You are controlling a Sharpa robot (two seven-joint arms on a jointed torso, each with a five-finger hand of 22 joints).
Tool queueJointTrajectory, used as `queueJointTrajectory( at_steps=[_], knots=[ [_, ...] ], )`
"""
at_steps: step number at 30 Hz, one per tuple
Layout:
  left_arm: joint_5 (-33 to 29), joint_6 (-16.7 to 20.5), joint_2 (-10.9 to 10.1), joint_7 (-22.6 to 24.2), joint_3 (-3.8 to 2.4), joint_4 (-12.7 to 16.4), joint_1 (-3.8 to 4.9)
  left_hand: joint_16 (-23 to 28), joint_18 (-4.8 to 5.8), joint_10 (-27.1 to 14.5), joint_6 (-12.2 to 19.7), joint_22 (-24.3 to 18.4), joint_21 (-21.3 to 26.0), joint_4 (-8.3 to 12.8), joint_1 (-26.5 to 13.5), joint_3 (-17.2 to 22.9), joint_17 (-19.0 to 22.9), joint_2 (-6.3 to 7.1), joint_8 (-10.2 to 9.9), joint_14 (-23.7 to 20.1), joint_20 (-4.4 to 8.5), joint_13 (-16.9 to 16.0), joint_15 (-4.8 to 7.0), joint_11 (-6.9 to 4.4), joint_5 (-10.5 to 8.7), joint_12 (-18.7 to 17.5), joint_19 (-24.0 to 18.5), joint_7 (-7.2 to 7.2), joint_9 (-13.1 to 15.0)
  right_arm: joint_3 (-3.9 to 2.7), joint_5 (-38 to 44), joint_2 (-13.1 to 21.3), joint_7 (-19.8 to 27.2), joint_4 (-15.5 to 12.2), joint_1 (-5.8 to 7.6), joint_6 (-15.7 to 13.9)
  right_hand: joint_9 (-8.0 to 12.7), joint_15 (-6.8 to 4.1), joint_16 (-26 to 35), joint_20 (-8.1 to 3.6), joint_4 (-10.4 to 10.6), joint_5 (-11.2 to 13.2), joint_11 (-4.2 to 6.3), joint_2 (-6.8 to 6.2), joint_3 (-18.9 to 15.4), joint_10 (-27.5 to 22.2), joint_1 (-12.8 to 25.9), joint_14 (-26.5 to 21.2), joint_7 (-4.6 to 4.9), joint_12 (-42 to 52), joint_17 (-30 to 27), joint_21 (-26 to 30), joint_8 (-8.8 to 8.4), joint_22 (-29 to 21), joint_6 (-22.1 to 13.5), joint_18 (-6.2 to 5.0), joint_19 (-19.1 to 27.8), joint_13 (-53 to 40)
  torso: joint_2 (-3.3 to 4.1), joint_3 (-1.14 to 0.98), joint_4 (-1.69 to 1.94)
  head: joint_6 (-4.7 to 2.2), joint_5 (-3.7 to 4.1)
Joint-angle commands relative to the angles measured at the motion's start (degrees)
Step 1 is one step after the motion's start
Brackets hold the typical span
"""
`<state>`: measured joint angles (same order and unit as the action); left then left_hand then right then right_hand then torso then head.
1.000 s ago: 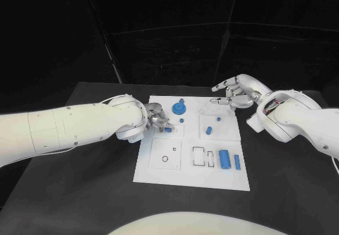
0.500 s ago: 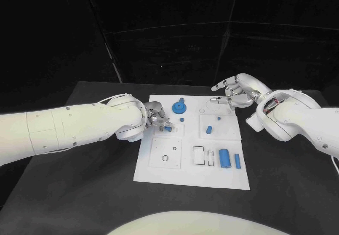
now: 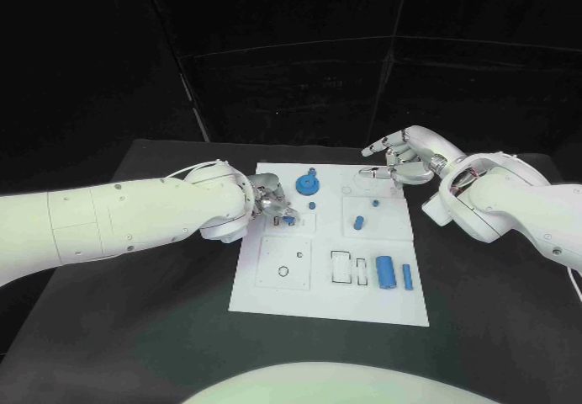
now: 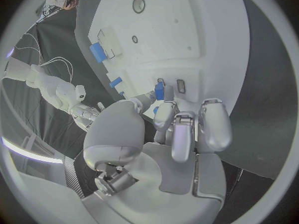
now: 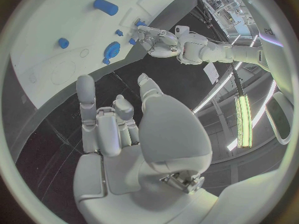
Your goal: Assemble the parts on the task board
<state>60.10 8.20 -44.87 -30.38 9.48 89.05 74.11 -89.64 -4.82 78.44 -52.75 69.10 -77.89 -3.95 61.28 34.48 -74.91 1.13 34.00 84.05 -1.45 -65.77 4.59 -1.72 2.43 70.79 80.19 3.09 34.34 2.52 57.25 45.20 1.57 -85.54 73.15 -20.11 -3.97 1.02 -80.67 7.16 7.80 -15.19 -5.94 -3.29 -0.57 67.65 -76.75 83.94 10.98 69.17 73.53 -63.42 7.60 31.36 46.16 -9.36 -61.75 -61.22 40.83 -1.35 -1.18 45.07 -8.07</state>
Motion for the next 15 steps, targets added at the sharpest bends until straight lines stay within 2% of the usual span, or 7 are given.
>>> queueJointTrajectory(
  at_steps=[1, 15],
  knots=[
    [1.38, -1.19, 0.18, 0.59, -0.02, -0.16, 0.04, -0.36, 0.42, 0.28, 0.11, 0.02, -0.19, 7.9, -0.21, 8.37, -15.09, -0.43, 0.22, 5.95, 0.02, 0.07, 0.37, 0.11, 0.35, 0.05, 0.39, -0.41, 0.08, -0.04, 0.32, -0.06, 0.4, -0.01, 0.1, 0.52, 0.04, -0.01, 0.19, -0.08, 0.0, -0.21, 0.26, 0.36, -0.25, 0.28, -0.08, 2.12, -0.17, 0.14, -0.07, 0.32, 0.23, -0.05, -0.24, -0.59, -0.12, 0.05, 0.0, -0.02, 0.02, 0.12, -0.02],
    [1.5, -3.64, 0.54, -0.11, -0.02, -0.47, 0.04, -0.36, 0.42, 0.25, 0.14, 0.03, -0.2, 7.96, -0.23, 8.47, -15.09, -0.38, 0.26, 5.95, 0.02, 0.15, 0.37, 0.1, 0.35, -0.02, 0.39, -0.42, 0.13, -0.04, 0.6, -0.23, 0.49, 0.13, 0.09, 0.89, 0.03, -0.01, 0.21, -0.09, 0.02, -0.24, 0.27, 0.37, -0.27, 0.23, -0.07, 2.11, -0.18, 0.09, -0.09, 0.36, 0.26, -0.14, -0.21, -0.61, -0.09, 0.13, -0.01, -0.01, -0.01, 0.29, 0.0]
  ],
)
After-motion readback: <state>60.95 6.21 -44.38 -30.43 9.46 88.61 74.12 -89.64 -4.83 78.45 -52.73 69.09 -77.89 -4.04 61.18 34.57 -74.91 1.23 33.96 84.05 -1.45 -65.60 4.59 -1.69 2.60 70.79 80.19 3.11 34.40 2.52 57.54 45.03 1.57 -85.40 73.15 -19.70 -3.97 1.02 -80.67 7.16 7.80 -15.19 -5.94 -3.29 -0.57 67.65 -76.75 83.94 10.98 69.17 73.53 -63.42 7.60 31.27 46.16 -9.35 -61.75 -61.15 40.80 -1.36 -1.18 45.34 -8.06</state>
